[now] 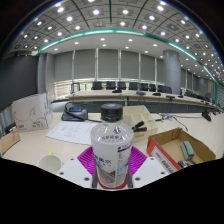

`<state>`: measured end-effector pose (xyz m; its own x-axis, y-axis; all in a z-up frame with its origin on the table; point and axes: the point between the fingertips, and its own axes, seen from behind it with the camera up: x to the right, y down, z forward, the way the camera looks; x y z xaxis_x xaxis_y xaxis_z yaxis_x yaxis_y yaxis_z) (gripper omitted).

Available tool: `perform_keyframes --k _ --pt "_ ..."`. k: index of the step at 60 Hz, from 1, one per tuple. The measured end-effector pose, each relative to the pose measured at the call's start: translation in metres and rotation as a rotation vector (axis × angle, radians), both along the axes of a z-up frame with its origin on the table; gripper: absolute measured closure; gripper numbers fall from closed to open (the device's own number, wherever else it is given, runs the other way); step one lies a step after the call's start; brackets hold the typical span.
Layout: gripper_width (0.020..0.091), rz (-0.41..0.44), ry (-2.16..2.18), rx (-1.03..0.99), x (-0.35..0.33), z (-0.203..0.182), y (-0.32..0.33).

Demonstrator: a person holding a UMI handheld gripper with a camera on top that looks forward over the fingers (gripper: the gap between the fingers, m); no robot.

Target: Pour water

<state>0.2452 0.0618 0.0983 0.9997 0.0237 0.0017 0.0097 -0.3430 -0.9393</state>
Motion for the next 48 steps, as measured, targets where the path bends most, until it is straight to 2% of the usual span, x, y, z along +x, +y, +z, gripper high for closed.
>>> perform_keyframes --k 8,14,21,26,28,30,31,33,37,48 --pt "0.0701 -0.018 0.019 -0.034 0.006 -0.034 0.003" --pt "0.0691 -0.018 0.028 0.005 0.007 -0.032 0.004" --pt "0.0603 -0.019 0.01 0.027 0.005 -0.03 0.006" --pt "0.0512 -0.033 0.022 0.001 0.007 -0.033 0.004" --pt "0.0416 -0.041 0.029 -0.029 0.009 -0.037 0.003" --pt "0.0275 -0.048 0.032 -0.052 0.011 -0.039 0.001" --pt "0.0228 -0.052 0.033 -0.055 0.012 -0.038 0.0" --pt "0.0263 -0.069 0.03 -0.058 0.015 -0.035 -0.003" --pt "0.0235 -0.093 0.02 -0.066 0.02 -0.026 -0.01" --pt "0.0243 -0.119 0.004 -0.099 0.016 0.011 -0.058"
